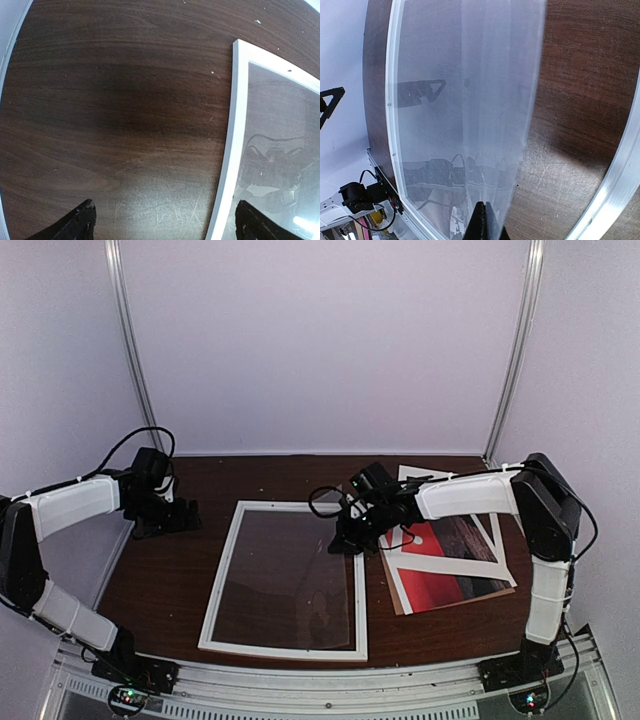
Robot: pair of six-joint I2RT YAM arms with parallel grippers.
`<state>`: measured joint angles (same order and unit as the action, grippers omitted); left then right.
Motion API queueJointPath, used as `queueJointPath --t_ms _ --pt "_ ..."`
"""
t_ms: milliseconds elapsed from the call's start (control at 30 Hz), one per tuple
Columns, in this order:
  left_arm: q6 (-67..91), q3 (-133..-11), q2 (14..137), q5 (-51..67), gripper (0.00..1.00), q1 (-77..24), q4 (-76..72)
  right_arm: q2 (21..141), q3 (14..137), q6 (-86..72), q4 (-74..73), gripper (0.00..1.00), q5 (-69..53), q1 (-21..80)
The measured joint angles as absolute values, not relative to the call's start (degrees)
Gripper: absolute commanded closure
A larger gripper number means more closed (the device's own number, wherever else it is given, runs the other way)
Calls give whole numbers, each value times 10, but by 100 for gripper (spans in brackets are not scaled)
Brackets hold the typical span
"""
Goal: Put the photo into the frame
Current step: Place the glass panel at the frame body.
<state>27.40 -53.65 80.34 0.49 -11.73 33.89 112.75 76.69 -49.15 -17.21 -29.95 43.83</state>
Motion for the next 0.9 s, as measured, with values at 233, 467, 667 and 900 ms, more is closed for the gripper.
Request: queueJointPath --t_ms 233,467,667,900 --pt "274 -536 803 5 2 -117 339 1128 767 -483 -175 100 -299 437" --pt "274 -536 803 5 2 -117 339 1128 768 -477 -183 100 -299 436" --pt "274 -536 803 5 2 -118 339 1128 774 -472 -191 100 -300 436" --pt "274 -536 803 5 2 -120 339 1128 775 -466 -195 100 -299 434"
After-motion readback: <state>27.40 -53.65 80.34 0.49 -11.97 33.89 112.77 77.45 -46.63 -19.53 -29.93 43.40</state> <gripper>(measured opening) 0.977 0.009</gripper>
